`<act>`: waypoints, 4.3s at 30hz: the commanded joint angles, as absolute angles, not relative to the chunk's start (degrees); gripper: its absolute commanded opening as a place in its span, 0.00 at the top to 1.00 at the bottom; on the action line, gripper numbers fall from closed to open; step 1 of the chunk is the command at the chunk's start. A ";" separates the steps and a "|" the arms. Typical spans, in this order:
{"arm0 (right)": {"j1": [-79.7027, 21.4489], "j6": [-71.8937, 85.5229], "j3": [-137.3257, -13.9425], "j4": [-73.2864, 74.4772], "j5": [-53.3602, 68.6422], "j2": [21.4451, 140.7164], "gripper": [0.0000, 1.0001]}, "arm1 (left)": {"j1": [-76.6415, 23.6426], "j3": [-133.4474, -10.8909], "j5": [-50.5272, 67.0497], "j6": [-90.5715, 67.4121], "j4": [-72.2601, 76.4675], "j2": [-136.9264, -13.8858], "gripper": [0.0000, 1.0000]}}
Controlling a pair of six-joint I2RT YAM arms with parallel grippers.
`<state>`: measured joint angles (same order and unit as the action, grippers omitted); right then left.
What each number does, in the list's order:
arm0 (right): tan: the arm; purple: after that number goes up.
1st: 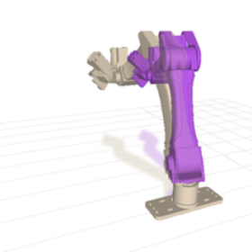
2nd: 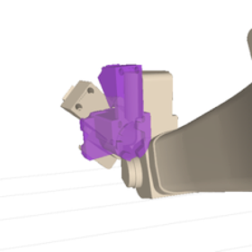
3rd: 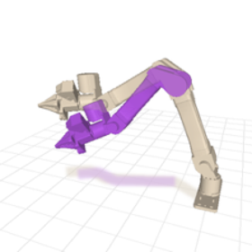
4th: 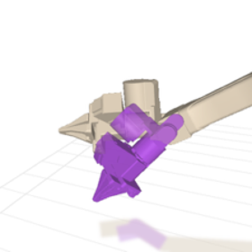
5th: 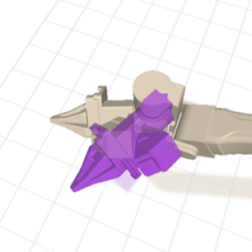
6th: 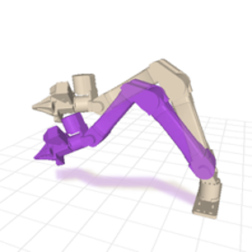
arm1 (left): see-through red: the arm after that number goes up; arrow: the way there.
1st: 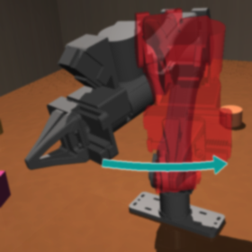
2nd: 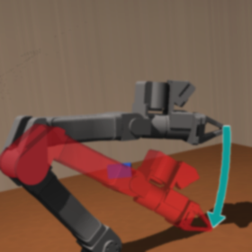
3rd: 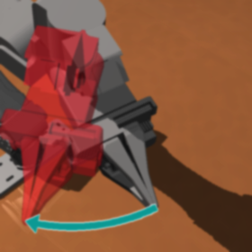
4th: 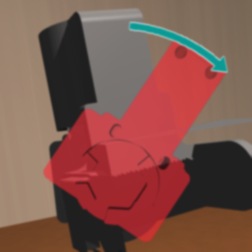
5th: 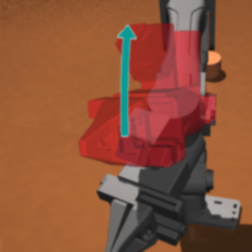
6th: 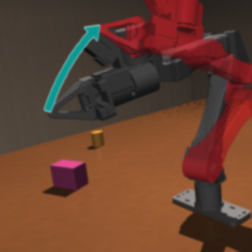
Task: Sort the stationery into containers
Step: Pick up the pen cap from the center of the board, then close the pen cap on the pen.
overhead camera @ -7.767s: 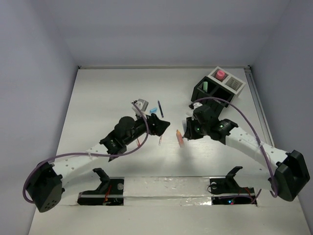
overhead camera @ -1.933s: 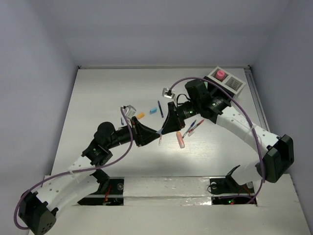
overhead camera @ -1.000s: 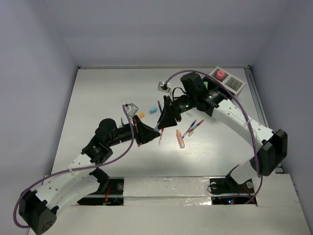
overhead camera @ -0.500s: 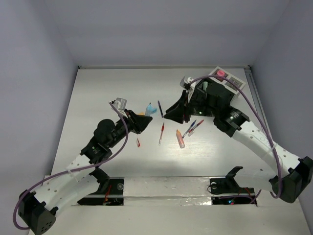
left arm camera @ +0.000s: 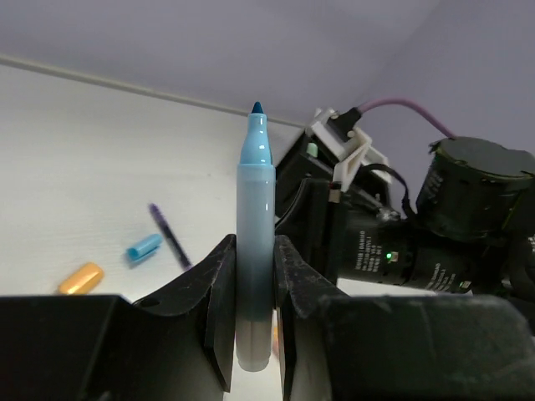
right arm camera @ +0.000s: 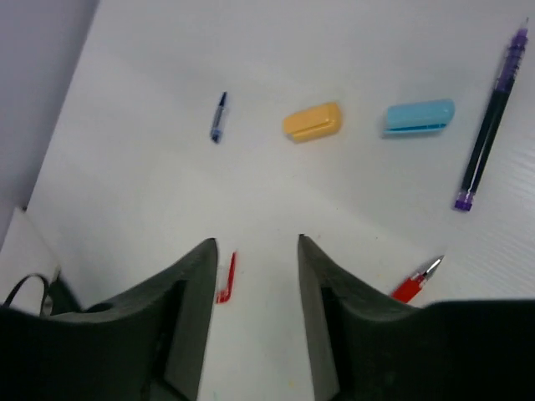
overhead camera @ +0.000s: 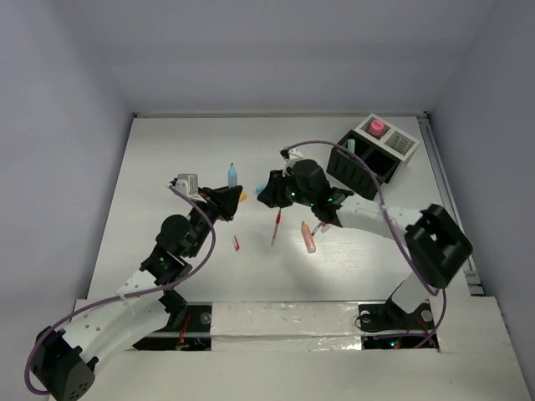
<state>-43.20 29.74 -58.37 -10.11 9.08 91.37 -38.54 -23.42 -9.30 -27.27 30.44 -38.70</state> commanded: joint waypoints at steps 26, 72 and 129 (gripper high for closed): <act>-43.33 53.17 -76.90 -12.48 -17.22 119.79 0.31 | -38.23 -20.39 -11.78 -24.08 34.72 -34.54 1.00; -41.66 34.46 -69.62 -25.74 -2.47 100.22 1.00 | -38.23 -23.47 4.82 -32.25 42.00 -37.17 1.00; -37.71 59.06 -45.35 -76.20 27.95 78.75 1.00 | -38.23 -26.01 21.09 -51.68 77.60 -54.84 1.00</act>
